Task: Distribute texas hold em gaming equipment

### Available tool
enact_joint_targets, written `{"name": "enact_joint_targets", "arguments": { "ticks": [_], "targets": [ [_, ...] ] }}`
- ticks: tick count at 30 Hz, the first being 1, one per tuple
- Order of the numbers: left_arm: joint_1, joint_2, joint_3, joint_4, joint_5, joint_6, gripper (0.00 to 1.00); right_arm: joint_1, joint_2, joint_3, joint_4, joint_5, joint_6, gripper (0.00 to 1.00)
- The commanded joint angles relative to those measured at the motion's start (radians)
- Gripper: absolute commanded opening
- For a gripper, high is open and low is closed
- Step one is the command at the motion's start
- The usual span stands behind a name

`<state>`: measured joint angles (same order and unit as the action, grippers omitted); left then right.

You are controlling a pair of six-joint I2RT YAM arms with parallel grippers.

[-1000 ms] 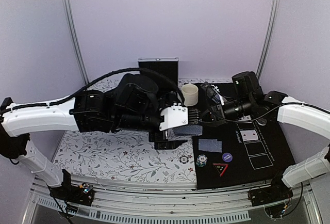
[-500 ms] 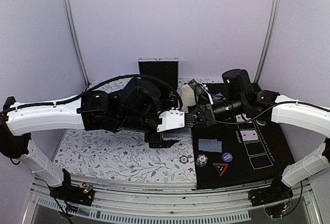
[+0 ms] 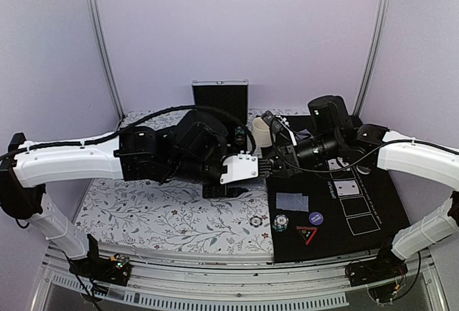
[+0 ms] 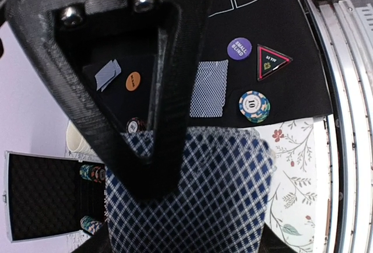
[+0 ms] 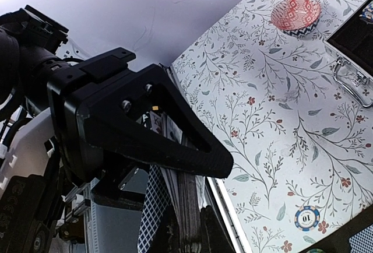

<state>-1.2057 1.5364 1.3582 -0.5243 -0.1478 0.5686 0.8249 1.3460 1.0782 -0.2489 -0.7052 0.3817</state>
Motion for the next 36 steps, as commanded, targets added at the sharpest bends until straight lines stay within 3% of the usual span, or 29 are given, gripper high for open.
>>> {"name": "enact_joint_targets", "arguments": {
  "ticks": [1, 3, 6, 11, 14, 17, 20, 23, 28, 29, 32, 34, 36],
  "targets": [
    [0.015, -0.006, -0.004, -0.021, 0.030, -0.009, 0.50, 0.008, -0.008, 0.059, -0.053, 0.053, -0.027, 0.09],
    [0.018, -0.013, -0.010, -0.031, 0.036, -0.014, 0.47, 0.008, -0.018, 0.065, -0.084, 0.084, -0.041, 0.17],
    [0.022, -0.030, -0.033, -0.042, 0.037, -0.025, 0.46, 0.007, -0.030, 0.088, -0.163, 0.142, -0.064, 0.39],
    [0.039, -0.078, -0.093, -0.086, 0.019, -0.094, 0.43, -0.021, -0.088, 0.110, -0.389, 0.352, -0.109, 0.66],
    [0.051, -0.111, -0.146, -0.110, -0.011, -0.153, 0.43, -0.034, -0.117, 0.098, -0.576, 0.552, -0.024, 0.70],
    [0.060, -0.134, -0.187, -0.130, -0.035, -0.194, 0.42, -0.032, -0.125, 0.035, -0.692, 0.630, 0.083, 0.72],
    [0.066, -0.156, -0.207, -0.152, -0.051, -0.215, 0.42, -0.028, -0.109, -0.041, -0.750, 0.640, 0.145, 0.80],
    [0.071, -0.183, -0.224, -0.155, -0.054, -0.210, 0.42, -0.019, -0.077, -0.086, -0.742, 0.552, 0.109, 0.89],
    [0.077, -0.224, -0.235, -0.155, -0.049, -0.191, 0.42, 0.011, -0.040, 0.051, -0.680, 0.513, -0.212, 0.94],
    [0.077, -0.230, -0.237, -0.155, -0.051, -0.186, 0.42, 0.038, -0.044, 0.085, -0.622, 0.462, -0.301, 1.00],
    [0.085, -0.248, -0.241, -0.155, -0.056, -0.172, 0.42, 0.089, -0.037, 0.122, -0.589, 0.403, -0.633, 0.99],
    [0.089, -0.259, -0.244, -0.156, -0.061, -0.158, 0.42, 0.092, -0.030, 0.123, -0.630, 0.428, -0.860, 0.99],
    [0.096, -0.269, -0.245, -0.155, -0.065, -0.145, 0.42, 0.092, -0.027, 0.037, -0.666, 0.548, -1.018, 0.99]
  ]
}}
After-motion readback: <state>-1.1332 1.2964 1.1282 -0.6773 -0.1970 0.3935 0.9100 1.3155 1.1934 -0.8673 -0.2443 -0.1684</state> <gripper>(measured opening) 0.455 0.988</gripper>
